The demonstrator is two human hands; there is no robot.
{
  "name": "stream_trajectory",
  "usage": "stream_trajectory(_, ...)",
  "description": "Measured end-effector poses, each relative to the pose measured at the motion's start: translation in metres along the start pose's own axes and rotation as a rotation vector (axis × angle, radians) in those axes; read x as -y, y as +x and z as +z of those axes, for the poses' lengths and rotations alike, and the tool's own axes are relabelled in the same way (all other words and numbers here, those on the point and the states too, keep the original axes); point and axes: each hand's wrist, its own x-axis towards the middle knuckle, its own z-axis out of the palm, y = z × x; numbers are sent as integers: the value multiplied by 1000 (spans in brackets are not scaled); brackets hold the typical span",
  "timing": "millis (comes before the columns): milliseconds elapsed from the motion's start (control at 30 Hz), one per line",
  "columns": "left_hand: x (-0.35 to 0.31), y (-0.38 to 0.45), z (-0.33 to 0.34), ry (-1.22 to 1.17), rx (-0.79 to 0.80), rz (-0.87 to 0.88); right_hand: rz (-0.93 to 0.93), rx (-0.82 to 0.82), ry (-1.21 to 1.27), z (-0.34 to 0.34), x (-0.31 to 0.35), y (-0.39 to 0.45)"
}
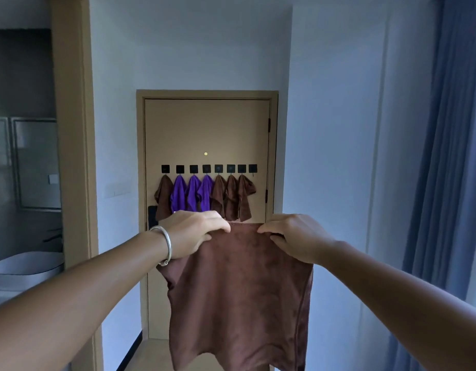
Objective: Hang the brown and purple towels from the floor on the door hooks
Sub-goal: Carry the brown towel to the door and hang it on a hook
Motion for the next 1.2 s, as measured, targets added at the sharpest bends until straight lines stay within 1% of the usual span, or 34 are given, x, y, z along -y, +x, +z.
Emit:
stream_trajectory(300, 122, 119, 92, -32, 45, 104, 60, 5, 17, 101, -95, 100)
stream_trajectory(467, 191, 189, 128, -42, 22, 122, 98, -17, 13, 140, -150, 161)
stream_trajectory(700, 259, 264, 184, -57, 39, 116, 151, -31, -29, 202, -213, 227)
stream_trajectory(933, 316, 334, 249, -25, -12, 46, 219, -19, -100, 266, -279, 285)
stream_trajectory(1000, 340, 363, 278, 1, -32, 49, 209, -35, -125, 298, -307, 309)
stream_trajectory(1067, 350, 376, 286, -4, -25, 42, 218, -24, -137, 308, -323, 319)
stream_trajectory(1100, 362, 391, 300, -7, -35, 47, 208, -36, -144, 323, -338, 331)
stream_trajectory(1200, 400, 440, 331, -28, 3, 18, 209, -41, -128, 358, -392, 373)
